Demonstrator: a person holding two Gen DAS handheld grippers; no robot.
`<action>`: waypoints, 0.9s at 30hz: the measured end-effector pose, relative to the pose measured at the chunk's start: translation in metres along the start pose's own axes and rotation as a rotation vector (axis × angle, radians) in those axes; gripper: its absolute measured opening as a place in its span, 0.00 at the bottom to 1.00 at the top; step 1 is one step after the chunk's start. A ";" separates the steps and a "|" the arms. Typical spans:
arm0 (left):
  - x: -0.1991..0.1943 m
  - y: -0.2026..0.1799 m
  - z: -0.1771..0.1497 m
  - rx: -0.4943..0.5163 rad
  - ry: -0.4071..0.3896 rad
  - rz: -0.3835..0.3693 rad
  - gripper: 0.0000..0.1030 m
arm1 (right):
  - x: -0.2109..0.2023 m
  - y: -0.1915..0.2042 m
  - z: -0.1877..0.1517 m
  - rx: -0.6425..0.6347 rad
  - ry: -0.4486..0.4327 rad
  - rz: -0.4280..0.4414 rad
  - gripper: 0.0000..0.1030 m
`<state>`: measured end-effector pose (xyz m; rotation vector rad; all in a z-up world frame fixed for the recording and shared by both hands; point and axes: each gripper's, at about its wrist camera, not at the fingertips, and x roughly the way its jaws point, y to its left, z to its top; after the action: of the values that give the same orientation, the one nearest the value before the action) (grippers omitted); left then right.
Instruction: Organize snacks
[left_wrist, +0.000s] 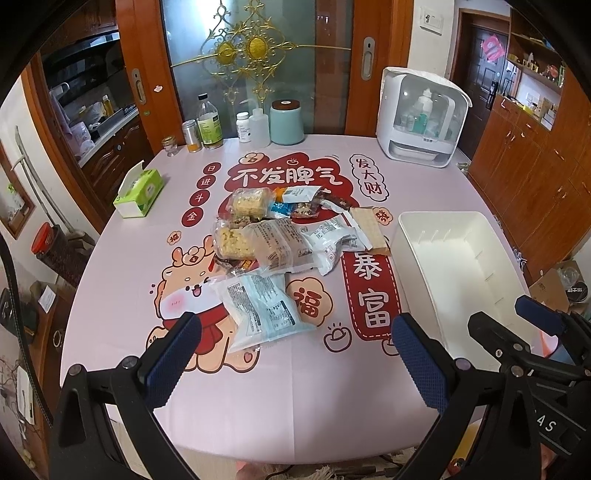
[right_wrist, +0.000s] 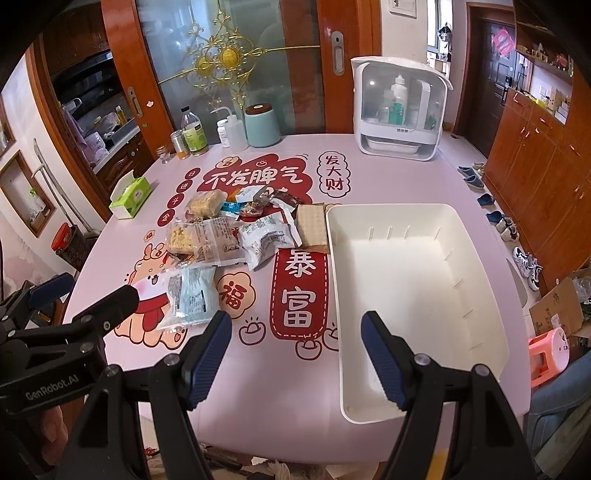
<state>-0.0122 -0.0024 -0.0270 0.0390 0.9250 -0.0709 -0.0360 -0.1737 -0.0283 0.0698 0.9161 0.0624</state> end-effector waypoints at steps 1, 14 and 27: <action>0.000 0.001 -0.002 -0.002 0.001 0.000 0.99 | 0.000 0.000 -0.001 -0.002 0.001 0.001 0.71; -0.012 0.003 0.001 -0.019 0.020 0.002 0.99 | 0.001 0.003 0.000 -0.015 0.011 0.007 0.71; -0.014 0.034 0.024 -0.024 0.010 -0.015 0.99 | 0.002 0.029 0.009 -0.003 -0.010 -0.016 0.71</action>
<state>0.0016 0.0309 -0.0014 0.0106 0.9365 -0.0738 -0.0286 -0.1447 -0.0215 0.0601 0.9061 0.0488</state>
